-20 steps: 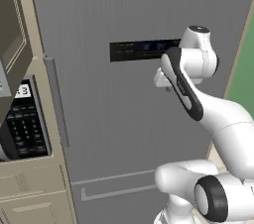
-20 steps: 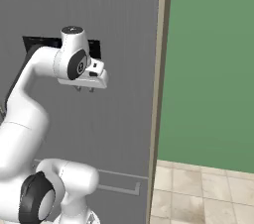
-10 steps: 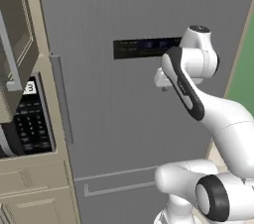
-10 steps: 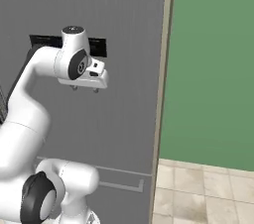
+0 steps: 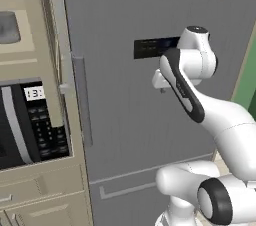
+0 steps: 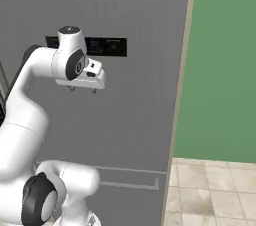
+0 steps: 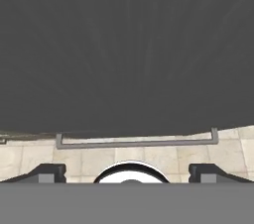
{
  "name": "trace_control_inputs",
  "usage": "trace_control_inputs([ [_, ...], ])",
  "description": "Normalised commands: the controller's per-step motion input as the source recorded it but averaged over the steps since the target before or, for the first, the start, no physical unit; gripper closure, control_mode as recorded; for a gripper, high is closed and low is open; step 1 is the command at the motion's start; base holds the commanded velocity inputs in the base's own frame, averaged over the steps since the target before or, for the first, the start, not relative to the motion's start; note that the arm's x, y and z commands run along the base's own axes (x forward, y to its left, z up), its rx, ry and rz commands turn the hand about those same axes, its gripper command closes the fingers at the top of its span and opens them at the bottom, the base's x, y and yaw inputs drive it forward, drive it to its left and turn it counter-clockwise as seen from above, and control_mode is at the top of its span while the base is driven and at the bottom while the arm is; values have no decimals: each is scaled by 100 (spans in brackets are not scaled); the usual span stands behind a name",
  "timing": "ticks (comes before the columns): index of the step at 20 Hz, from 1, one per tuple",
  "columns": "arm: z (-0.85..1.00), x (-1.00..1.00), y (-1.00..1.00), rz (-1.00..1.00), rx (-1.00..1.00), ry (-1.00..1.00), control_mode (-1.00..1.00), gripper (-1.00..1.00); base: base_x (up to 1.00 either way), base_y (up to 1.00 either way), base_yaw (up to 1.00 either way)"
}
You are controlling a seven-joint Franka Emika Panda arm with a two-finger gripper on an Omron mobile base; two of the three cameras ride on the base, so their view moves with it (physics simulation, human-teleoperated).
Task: There is a bowl on the dining counter. Grab a lemon wedge from the fridge and place it in the bowl. Then get the liquor bottle and glass cup from the cabinet and place them next to the bowl.
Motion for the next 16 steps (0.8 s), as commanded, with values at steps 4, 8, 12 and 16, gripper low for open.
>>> trace_control_inputs([
  [4,0,0,0,0,0,0,100,-100,-41,27,-33],
  [8,0,0,0,0,0,0,100,-100,-46,37,-28],
  [12,0,0,0,0,0,0,100,-100,-38,46,-22],
  [16,0,0,0,0,0,0,100,-100,-38,40,-20],
])
